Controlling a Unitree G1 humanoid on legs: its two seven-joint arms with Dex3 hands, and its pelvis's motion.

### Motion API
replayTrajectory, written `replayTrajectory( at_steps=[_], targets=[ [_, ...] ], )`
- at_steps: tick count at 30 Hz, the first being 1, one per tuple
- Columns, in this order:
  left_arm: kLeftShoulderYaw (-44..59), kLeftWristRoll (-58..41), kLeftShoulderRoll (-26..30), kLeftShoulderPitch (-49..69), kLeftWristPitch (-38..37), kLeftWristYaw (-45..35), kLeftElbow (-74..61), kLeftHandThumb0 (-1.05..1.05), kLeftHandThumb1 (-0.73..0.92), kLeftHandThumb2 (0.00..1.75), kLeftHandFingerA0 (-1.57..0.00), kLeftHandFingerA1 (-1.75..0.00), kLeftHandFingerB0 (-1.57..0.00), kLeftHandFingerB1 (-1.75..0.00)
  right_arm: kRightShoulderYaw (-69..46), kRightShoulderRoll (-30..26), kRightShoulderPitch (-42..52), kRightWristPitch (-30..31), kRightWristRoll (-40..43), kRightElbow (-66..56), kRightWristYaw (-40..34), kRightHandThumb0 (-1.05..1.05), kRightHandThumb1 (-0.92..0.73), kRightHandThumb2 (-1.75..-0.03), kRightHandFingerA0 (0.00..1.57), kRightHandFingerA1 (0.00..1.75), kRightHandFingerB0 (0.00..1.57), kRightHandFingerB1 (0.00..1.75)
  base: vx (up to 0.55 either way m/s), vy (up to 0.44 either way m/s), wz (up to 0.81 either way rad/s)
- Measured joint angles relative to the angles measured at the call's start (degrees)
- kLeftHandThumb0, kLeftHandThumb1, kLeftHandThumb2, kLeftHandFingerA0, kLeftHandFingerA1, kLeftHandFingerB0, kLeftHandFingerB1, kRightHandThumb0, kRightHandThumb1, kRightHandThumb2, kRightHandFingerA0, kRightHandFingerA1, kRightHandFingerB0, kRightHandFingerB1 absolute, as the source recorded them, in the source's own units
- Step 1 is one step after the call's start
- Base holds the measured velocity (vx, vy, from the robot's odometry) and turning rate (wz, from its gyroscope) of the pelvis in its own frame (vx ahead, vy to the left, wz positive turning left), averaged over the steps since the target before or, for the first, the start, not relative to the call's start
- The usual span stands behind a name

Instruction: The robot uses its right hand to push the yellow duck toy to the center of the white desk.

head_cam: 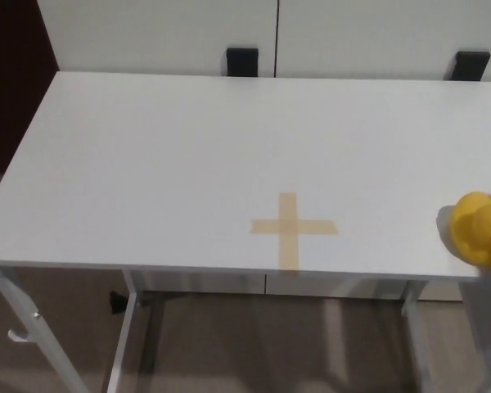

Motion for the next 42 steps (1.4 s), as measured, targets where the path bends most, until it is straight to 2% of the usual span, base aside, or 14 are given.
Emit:
replayTrajectory(
  at_steps=[4,7,21,22,23,24,32,34,35,37,38,39,40,42],
  targets=[
    [-0.06,0.00,-0.08,-0.06,0.00,0.06,0.01,-0.14,0.67,0.64,-0.89,-0.66,-0.84,-0.59,3.35,1.85,-1.09,0.34,-1.69,0.95,-0.30,-0.88,-0.91,-0.79,0.18,0.43,0.13,0.34,0.00,0.000,0.00],
    [-0.11,0.01,-0.11,-0.02,0.00,0.06,0.07,-0.13,0.67,0.64,-0.89,-0.63,-0.81,-0.58,5.41,3.02,-1.14,1.03,-2.81,1.27,-0.33,-0.87,-0.92,-0.75,0.22,0.43,0.19,0.35,0.00,0.000,0.00],
    [-1.11,0.14,-0.30,0.18,-0.01,0.22,-0.01,-0.14,0.67,0.67,-0.92,-0.72,-0.85,-0.60,8.62,7.73,-0.94,4.26,-5.17,2.74,-1.36,-0.84,-0.92,-0.75,0.29,0.43,0.17,0.34,0.00,0.000,0.00],
    [-1.11,0.14,-0.30,0.18,-0.01,0.22,-0.01,-0.13,0.68,0.64,-0.89,-0.65,-0.82,-0.57,8.62,7.73,-0.94,4.26,-5.17,2.74,-1.36,-0.80,-0.77,-1.11,0.25,0.53,0.14,0.46,0.00,0.000,0.00],
    [-1.15,0.15,-0.41,0.18,-0.01,0.28,0.00,-0.13,0.68,0.64,-0.89,-0.65,-0.82,-0.57,8.67,8.66,-0.66,4.45,-5.31,2.90,-1.78,-0.80,-0.77,-1.11,0.25,0.53,0.14,0.46,0.00,0.000,0.00],
    [-1.22,0.17,-0.50,0.21,-0.01,0.31,0.01,-0.13,0.69,0.67,-0.87,-0.64,-0.82,-0.58,8.68,9.05,-0.49,4.56,-5.37,2.98,-2.03,-0.85,-0.92,-0.77,0.33,0.45,0.18,0.36,0.00,0.000,0.00],
    [-1.97,0.33,-1.00,0.73,-0.01,0.56,-0.06,-0.13,0.68,0.65,-0.89,-0.66,-0.86,-0.59,8.12,11.46,1.09,4.66,-5.66,3.35,-4.50,-0.87,-0.91,-0.77,0.32,0.45,0.23,0.37,0.00,0.000,0.00],
    [-2.09,0.34,-1.06,0.85,-0.01,0.59,-0.04,-0.11,0.68,0.68,-0.86,-0.64,-0.82,-0.59,7.52,12.61,1.47,4.66,-5.57,3.50,-5.42,-0.88,-0.87,-0.83,0.35,0.45,0.24,0.38,0.00,0.000,0.00],
    [-2.09,0.33,-1.09,0.84,-0.01,0.59,-0.04,-0.10,0.67,0.70,-0.89,-0.67,-0.86,-0.60,7.35,13.00,1.56,4.66,-5.53,3.57,-5.73,-0.73,-0.78,-1.20,0.35,0.59,0.11,0.44,0.00,0.000,0.00],
    [-2.09,0.32,-1.16,0.86,-0.01,0.59,-0.06,-0.10,0.67,0.70,-0.89,-0.67,-0.86,-0.60,6.92,13.80,1.75,4.66,-5.46,3.79,-6.52,-0.73,-0.78,-1.20,0.35,0.59,0.11,0.44,0.00,0.000,0.00],
    [-2.10,0.32,-1.17,0.87,-0.01,0.59,-0.06,-0.09,0.66,0.72,-0.88,-0.67,-0.85,-0.61,6.76,14.01,1.78,4.66,-5.44,3.85,-6.73,-0.82,-0.92,-0.76,0.36,0.44,0.28,0.38,0.00,0.000,0.00],
    [-2.13,0.33,-1.24,0.94,-0.01,0.59,-0.07,-0.09,0.66,0.72,-0.88,-0.67,-0.85,-0.61,6.27,14.91,1.88,4.65,-5.36,4.07,-7.53,-0.82,-0.92,-0.76,0.36,0.44,0.28,0.38,0.00,0.000,0.00],
    [-2.13,0.32,-1.27,0.96,-0.01,0.59,-0.07,-0.10,0.67,0.68,-0.86,-0.64,-0.83,-0.60,6.16,15.12,1.88,4.60,-5.32,4.08,-7.71,-0.87,-0.86,-0.88,0.35,0.46,0.25,0.40,0.00,0.000,0.00],
    [-2.14,0.32,-1.38,1.02,-0.01,0.59,-0.10,-0.10,0.67,0.71,-0.86,-0.65,-0.82,-0.60,5.77,15.84,1.88,4.54,-5.20,4.08,-8.49,-0.89,-0.86,-0.88,0.36,0.47,0.26,0.41,0.00,0.000,0.00]
  ],
)
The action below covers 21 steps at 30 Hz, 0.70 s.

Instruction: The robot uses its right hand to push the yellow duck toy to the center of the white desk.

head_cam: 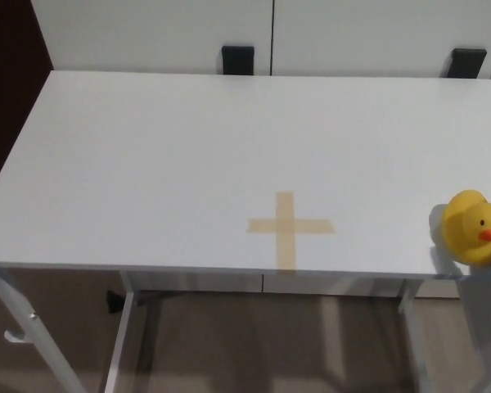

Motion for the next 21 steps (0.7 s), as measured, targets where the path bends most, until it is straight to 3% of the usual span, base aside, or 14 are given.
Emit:
replayTrajectory(
  at_steps=[19,20,21],
  targets=[
    [-0.41,-0.01,-0.71,0.17,0.00,-0.02,-0.43,-0.08,0.69,0.71,-0.86,-0.62,-0.82,-0.61,3.34,5.25,-1.91,-0.81,-1.29,-0.11,-3.55,-0.87,-0.92,-0.77,0.41,0.50,0.37,0.39,0.00,0.000,0.00],
    [-0.41,-0.01,-0.71,0.16,0.00,-0.02,-0.37,-0.10,0.69,0.70,-0.89,-0.66,-0.84,-0.61,3.58,5.45,-2.05,-0.79,-1.39,-0.11,-3.65,-0.93,-0.80,-0.92,0.39,0.53,0.34,0.44,0.00,0.000,0.00],
    [-0.41,-0.01,-0.71,0.16,0.00,-0.02,-0.37,-0.10,0.69,0.70,-0.89,-0.66,-0.84,-0.61,3.58,5.45,-2.05,-0.79,-1.39,-0.11,-3.65,-0.93,-0.80,-0.92,0.39,0.53,0.34,0.44,0.00,0.000,0.00]
  ],
)
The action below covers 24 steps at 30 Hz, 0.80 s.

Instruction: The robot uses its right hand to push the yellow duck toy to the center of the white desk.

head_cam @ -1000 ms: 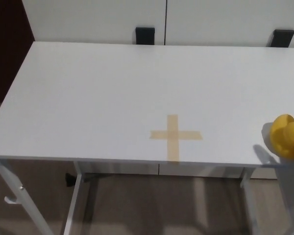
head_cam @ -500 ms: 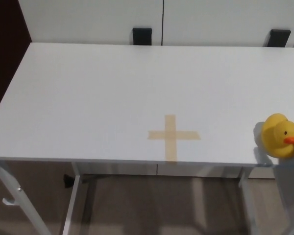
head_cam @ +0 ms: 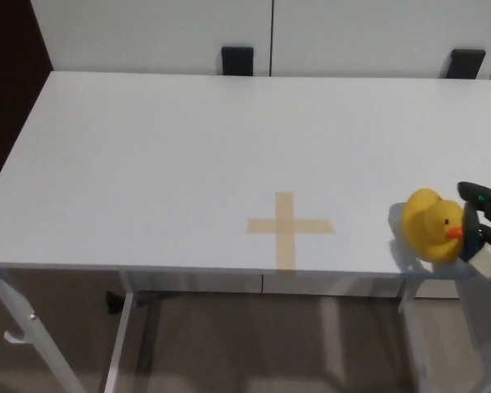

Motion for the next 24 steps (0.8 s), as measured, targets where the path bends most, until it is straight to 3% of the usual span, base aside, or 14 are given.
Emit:
replayTrajectory(
  at_steps=[1,2,15,16,17,18,23,24],
  targets=[
    [0.00,0.00,0.00,0.00,0.00,0.00,0.00,-0.10,0.69,0.70,-0.89,-0.66,-0.84,-0.61,0.00,0.00,0.00,0.00,0.00,0.00,0.00,-0.93,-0.80,-0.92,0.39,0.53,0.34,0.44,0.00,0.000,0.00],
    [0.02,-0.01,0.00,-0.07,0.00,0.00,0.20,-0.10,0.66,0.74,-0.86,-0.65,-0.83,-0.61,0.63,0.35,-0.27,0.01,-0.24,0.00,-0.13,-0.87,-0.92,-0.77,0.43,0.48,0.40,0.39,0.00,0.000,0.00],
    [-0.38,-0.01,-0.03,-0.05,0.00,0.00,0.27,-0.09,0.67,0.71,-0.88,-0.66,-0.85,-0.63,2.27,4.55,-0.52,0.86,-1.05,-1.69,-2.67,-0.84,-0.92,-0.76,0.35,0.48,0.32,0.38,0.00,0.000,0.00],
    [-0.38,-0.02,-0.03,-0.05,0.00,0.00,0.31,-0.08,0.64,0.76,-0.90,-0.68,-0.86,-0.62,2.32,4.88,-0.52,0.93,-1.06,-1.84,-2.85,-0.78,-0.84,-1.23,0.29,0.58,0.21,0.48,0.00,0.000,0.00],
    [-0.38,-0.01,-0.04,-0.05,0.00,0.00,0.35,-0.08,0.64,0.76,-0.90,-0.68,-0.86,-0.62,2.40,5.36,-0.52,1.02,-1.08,-2.03,-3.16,-0.78,-0.84,-1.23,0.29,0.58,0.21,0.48,0.00,0.000,0.00],
    [-0.43,0.00,-0.04,-0.04,0.00,0.00,0.37,-0.06,0.63,0.80,-0.90,-0.67,-0.87,-0.63,2.51,6.25,-0.52,1.17,-1.09,-2.34,-3.59,-0.80,-0.92,-0.77,0.26,0.49,0.30,0.37,0.00,0.000,0.00],
    [-0.80,0.04,-0.15,-0.04,0.00,0.00,0.27,-0.08,0.67,0.72,-0.89,-0.65,-0.89,-0.65,2.49,10.22,-0.46,1.65,-0.89,-3.42,-5.50,-0.84,-0.92,-0.76,0.16,0.47,0.28,0.37,0.00,0.000,0.00],
    [-0.96,0.06,-0.30,-0.02,0.00,0.01,0.29,-0.05,0.64,0.78,-0.90,-0.65,-0.90,-0.65,2.10,12.26,-0.34,1.83,-0.74,-4.00,-6.62,-0.82,-0.92,-0.76,0.03,0.42,0.15,0.37,0.00,0.000,0.00]
  ],
)
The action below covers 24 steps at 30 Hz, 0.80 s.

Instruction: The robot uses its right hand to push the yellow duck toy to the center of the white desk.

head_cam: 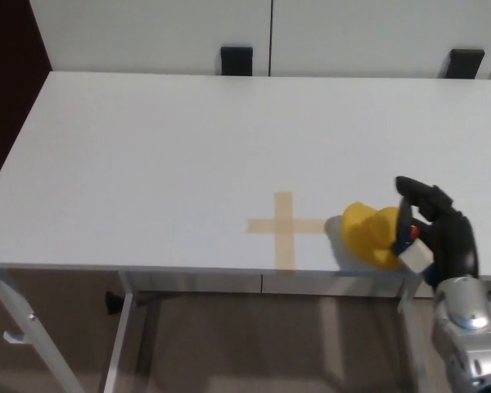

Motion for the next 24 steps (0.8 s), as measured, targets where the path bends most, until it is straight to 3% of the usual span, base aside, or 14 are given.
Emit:
replayTrajectory(
  at_steps=[1,2,3,4,7,8,11,12,13,14,15,16,24],
  targets=[
    [-0.07,0.01,-0.07,0.00,0.00,0.00,0.00,-0.05,0.64,0.78,-0.90,-0.65,-0.90,-0.65,-0.11,0.54,0.07,0.06,0.06,-0.19,-0.36,-0.82,-0.92,-0.76,0.03,0.42,0.15,0.37,0.00,0.000,0.00],
    [-0.17,0.03,-0.15,-0.01,0.00,0.01,0.02,-0.07,0.65,0.75,-0.92,-0.72,-0.91,-0.66,-0.39,1.38,0.16,0.09,0.16,-0.43,-0.83,-0.89,-0.85,-1.20,0.00,0.14,0.05,0.31,0.00,0.000,0.00],
    [-0.38,0.08,-0.37,-0.02,0.00,0.02,0.05,-0.07,0.65,0.75,-0.92,-0.72,-0.91,-0.66,-1.05,3.11,0.42,0.08,0.45,-0.82,-2.04,-0.89,-0.85,-1.20,0.00,0.14,0.05,0.31,0.00,0.000,0.00],
    [-0.47,0.10,-0.53,-0.02,0.00,0.03,0.05,-0.07,0.65,0.69,-0.93,-0.67,-0.90,-0.65,-1.39,4.13,0.46,0.07,0.58,-0.95,-2.85,-0.91,-0.86,-1.21,0.00,0.12,0.13,0.16,0.00,0.000,0.00],
    [-0.61,0.10,-0.88,-0.06,0.00,0.05,0.05,-0.07,0.65,0.69,-0.93,-0.67,-0.90,-0.65,-1.75,6.03,0.43,0.01,0.70,-1.12,-4.60,-0.91,-0.86,-1.21,0.00,0.12,0.13,0.16,0.00,0.000,0.00],
    [-0.67,0.10,-0.97,-0.06,0.00,0.05,0.05,-0.09,0.67,0.75,-0.94,-0.69,-0.91,-0.65,-1.79,6.85,0.37,-0.09,0.69,-1.14,-5.73,-0.86,-0.92,-0.79,0.00,0.00,0.04,0.26,0.00,0.000,0.00],
    [-0.75,0.11,-0.98,-0.05,0.00,0.08,0.11,-0.09,0.67,0.75,-0.94,-0.69,-0.91,-0.65,-1.78,8.03,0.14,-0.16,0.44,-1.04,-7.75,-0.86,-0.92,-0.79,0.00,0.00,0.04,0.26,0.00,0.000,0.00],
    [-0.75,0.10,-0.99,-0.03,0.00,0.09,0.13,-0.07,0.66,0.78,-0.93,-0.74,-0.93,-0.69,-1.75,8.45,-0.01,-0.19,0.26,-0.92,-8.48,-1.01,-0.91,-1.23,0.00,0.07,0.11,0.05,0.00,0.000,0.00],
    [-0.74,0.07,-1.12,-0.05,0.00,0.09,0.12,-0.07,0.66,0.78,-0.93,-0.74,-0.93,-0.69,-1.53,9.19,-0.31,-0.28,-0.23,-0.70,-10.00,-1.01,-0.91,-1.23,0.00,0.07,0.11,0.05,0.00,0.000,0.00],
    [-0.73,0.06,-1.30,-0.02,0.00,0.08,0.08,-0.07,0.68,0.76,-0.92,-0.70,-0.91,-0.67,-1.29,9.61,-0.57,-0.39,-0.70,-0.48,-11.16,-0.86,-0.92,-0.88,0.00,0.00,0.00,0.16,0.00,0.000,0.00],
    [-0.73,0.06,-1.30,-0.02,0.00,0.08,0.08,-0.07,0.68,0.76,-0.92,-0.70,-0.91,-0.67,-1.29,9.61,-0.57,-0.39,-0.70,-0.48,-11.16,-0.86,-0.92,-0.88,0.00,0.00,0.00,0.16,0.00,0.000,0.00],
    [-0.71,0.05,-1.54,0.05,0.00,0.08,0.03,-0.08,0.68,0.77,-0.92,-0.70,-0.94,-0.68,-0.95,10.19,-0.85,-0.53,-1.56,-0.09,-12.99,-1.02,-0.91,-1.22,0.00,0.09,0.00,0.00,0.00,0.000,0.00],
    [-0.68,0.01,-2.50,0.09,0.01,0.07,0.02,-0.08,0.66,0.83,-0.95,-0.71,-0.96,-0.68,1.05,10.72,-2.69,-0.87,-4.95,3.42,-20.24,-1.03,-0.91,-1.21,0.00,0.09,0.00,0.00,0.00,0.000,0.00]
  ],
)
